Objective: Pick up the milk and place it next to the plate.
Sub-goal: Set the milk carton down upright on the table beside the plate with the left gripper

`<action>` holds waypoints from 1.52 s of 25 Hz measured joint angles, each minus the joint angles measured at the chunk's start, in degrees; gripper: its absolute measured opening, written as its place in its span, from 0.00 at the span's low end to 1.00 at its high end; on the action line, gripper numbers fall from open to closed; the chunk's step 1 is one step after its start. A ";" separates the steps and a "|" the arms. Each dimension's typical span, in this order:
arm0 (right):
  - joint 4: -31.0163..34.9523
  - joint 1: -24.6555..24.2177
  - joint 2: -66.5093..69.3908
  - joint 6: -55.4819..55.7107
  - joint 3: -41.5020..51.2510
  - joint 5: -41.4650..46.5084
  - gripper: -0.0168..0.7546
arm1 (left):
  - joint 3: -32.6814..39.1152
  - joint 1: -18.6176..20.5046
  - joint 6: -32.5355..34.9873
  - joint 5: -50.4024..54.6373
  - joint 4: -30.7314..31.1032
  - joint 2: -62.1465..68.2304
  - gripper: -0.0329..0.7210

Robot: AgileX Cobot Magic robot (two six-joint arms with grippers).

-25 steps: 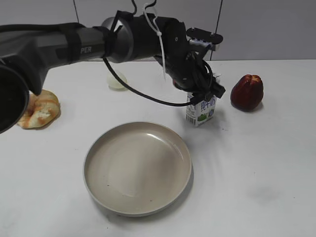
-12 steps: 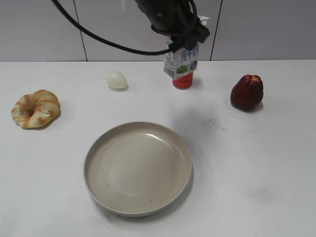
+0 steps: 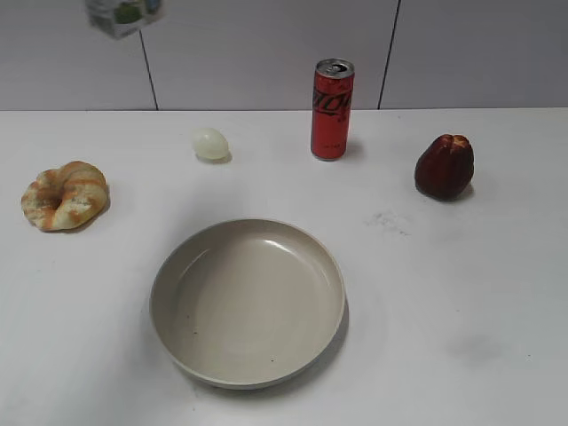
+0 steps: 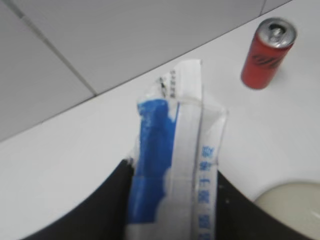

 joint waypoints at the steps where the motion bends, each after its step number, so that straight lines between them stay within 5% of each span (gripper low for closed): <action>1: 0.00 0.00 0.00 0.00 0.00 0.00 0.63 | 3.32 1.47 -0.33 0.66 0.12 -2.51 0.43; 10: 0.00 0.00 0.00 0.00 0.00 0.00 0.63 | 35.47 4.44 -3.95 -2.79 -0.99 -16.22 0.43; 18: 0.00 0.00 0.00 0.00 0.00 0.00 0.63 | 57.98 3.69 -7.11 -31.95 -10.42 -16.43 0.43; 25: 0.00 0.00 0.00 0.00 0.00 0.00 0.63 | 61.17 0.86 -7.17 -43.20 -13.28 -9.21 0.43; 38: 0.00 0.00 0.00 0.00 0.00 0.00 0.63 | 61.13 0.67 -7.17 -47.29 -14.72 -3.42 0.49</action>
